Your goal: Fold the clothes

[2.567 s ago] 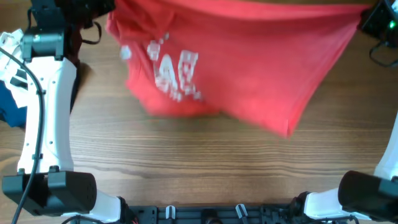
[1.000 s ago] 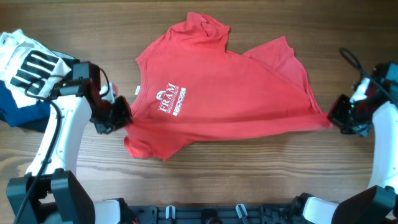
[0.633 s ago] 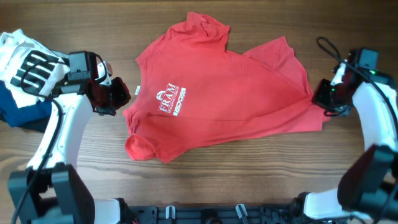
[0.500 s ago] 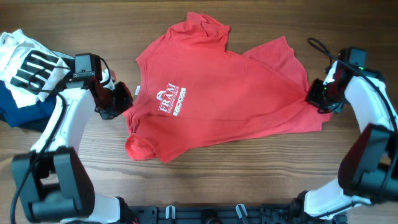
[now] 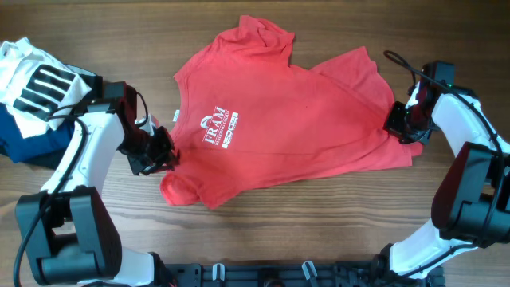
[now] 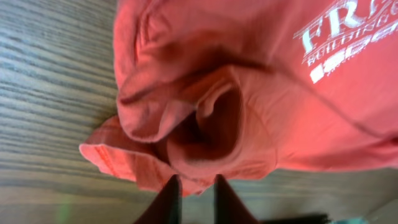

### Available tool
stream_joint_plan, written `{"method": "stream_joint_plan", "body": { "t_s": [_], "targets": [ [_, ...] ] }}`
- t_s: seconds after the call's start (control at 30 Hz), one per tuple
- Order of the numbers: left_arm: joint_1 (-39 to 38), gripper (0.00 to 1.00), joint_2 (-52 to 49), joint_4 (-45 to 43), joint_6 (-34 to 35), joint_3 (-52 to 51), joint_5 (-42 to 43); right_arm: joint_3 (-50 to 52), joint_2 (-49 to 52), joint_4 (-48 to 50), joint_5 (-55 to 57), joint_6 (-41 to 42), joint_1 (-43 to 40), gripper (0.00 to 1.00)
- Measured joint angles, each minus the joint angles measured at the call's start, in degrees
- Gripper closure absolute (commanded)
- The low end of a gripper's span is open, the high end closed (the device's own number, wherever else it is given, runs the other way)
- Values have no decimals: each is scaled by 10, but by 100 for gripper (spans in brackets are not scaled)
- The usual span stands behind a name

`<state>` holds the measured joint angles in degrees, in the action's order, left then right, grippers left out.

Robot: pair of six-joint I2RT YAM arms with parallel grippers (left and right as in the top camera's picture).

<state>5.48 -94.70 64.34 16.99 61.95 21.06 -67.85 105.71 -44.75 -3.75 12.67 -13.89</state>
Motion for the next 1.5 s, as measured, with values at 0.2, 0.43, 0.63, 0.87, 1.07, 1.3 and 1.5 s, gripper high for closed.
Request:
{"method": "stream_joint_plan", "body": {
  "t_s": [0.2,0.43,0.63,0.87,1.07,1.3,1.5],
  "targets": [
    [-19,52,2,-18,5,-14,-36,0,0,-12,2,1,0,96],
    [-41,63,2,-97,12,-51,-62,0,0,-15,2,2,0,96],
    [-93,96,2,-106,15,-52,-63,0,0,-19,2,1,0,96],
    [-110,96,11,-85,19,-50,-60,0,0,-24,4,1,0,96],
    [-80,96,83,-218,37,12,-50,0,0,-23,4,1,0,96],
    [-70,96,65,-315,52,25,-47,0,0,-11,4,2,0,96],
    [-70,96,-25,-338,55,25,-47,0,0,-8,4,2,0,96]
  ]
}}
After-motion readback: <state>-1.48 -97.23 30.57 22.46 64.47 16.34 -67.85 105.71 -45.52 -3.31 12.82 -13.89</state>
